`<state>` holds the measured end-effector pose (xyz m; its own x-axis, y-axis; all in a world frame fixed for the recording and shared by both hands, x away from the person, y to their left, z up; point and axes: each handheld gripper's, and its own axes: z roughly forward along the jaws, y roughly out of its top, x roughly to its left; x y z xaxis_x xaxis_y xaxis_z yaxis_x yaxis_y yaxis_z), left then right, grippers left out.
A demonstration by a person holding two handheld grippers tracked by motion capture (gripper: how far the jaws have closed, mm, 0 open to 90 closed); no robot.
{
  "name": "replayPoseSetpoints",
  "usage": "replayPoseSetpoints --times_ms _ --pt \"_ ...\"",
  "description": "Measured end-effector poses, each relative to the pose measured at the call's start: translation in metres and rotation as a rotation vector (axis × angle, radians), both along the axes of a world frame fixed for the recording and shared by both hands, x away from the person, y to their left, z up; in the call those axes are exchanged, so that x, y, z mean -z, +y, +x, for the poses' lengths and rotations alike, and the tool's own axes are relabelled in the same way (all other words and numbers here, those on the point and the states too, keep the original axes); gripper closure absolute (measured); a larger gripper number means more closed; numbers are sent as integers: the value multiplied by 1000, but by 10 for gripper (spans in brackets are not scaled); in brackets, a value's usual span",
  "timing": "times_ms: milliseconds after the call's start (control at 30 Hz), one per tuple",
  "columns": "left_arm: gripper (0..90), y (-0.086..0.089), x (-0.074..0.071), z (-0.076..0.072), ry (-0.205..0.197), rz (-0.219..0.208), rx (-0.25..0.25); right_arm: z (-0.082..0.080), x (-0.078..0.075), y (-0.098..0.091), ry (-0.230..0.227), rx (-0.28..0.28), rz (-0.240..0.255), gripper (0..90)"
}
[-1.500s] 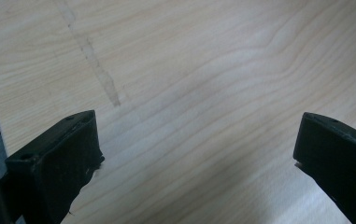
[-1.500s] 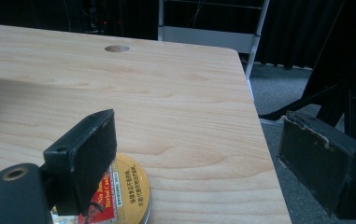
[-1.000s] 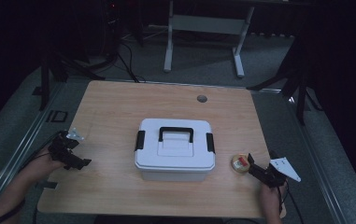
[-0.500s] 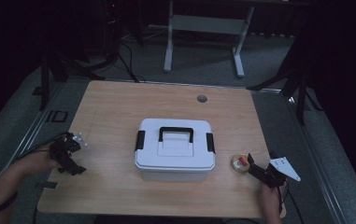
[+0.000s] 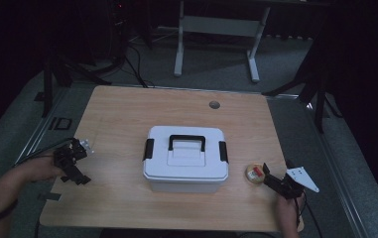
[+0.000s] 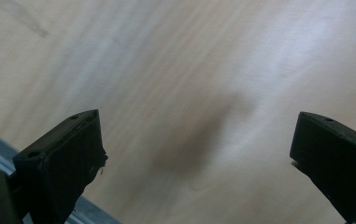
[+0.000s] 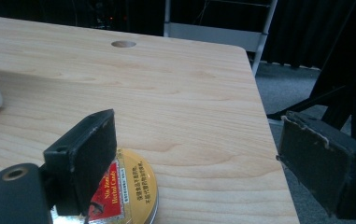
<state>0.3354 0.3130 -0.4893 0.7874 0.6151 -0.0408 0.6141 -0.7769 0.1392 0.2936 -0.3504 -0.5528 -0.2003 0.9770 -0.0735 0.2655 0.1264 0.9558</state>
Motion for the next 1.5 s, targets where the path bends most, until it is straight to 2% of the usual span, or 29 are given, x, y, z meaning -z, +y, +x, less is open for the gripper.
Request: replayPoseSetpoints --times_ms 33,67,133,200,233,333,367,500,567,633,667,733,933,1033,1167,1267,1500 --pt "21 -2 -1 0 78 5 56 0 0 0 1 1 -2 112" --pt "21 -2 -1 0 78 5 56 0 0 0 1 1 -2 112" --pt "22 -6 -2 0 133 0 98 0 0 0 -2 2 0 112" --pt "25 -10 -4 0 147 7 127 0 0 0 -2 2 1 112" --pt "45 -14 -7 1 125 22 149 0 0 0 -3 2 1 112" --pt "45 -15 -9 1 121 26 158 0 0 0 -2 2 1 112" --pt "44 -20 -17 4 104 23 182 0 0 0 -3 1 0 112" --pt "44 -23 -24 6 102 31 200 0 0 -1 -3 0 1 112" --pt "44 -26 -30 6 106 39 213 0 0 -1 -3 -1 1 112" --pt "45 -29 -38 8 93 46 222 0 0 -1 -3 0 1 112" --pt "44 -31 -46 8 87 46 230 0 0 -1 -3 0 2 112" --pt "44 -32 -49 9 85 40 223 0 0 -1 -3 0 2 112" --pt "45 -39 -68 8 93 60 259 0 0 -1 -3 -1 1 112" --pt "45 -42 -75 8 90 53 268 0 0 -1 -3 -2 2 112" --pt "45 -46 -82 9 86 74 284 0 0 -1 -3 -1 2 112" --pt "45 -51 -89 10 77 92 301 0 0 -1 -2 -3 1 112" --pt "45 -64 -108 14 51 93 330 0 0 -1 -1 -5 5 112"
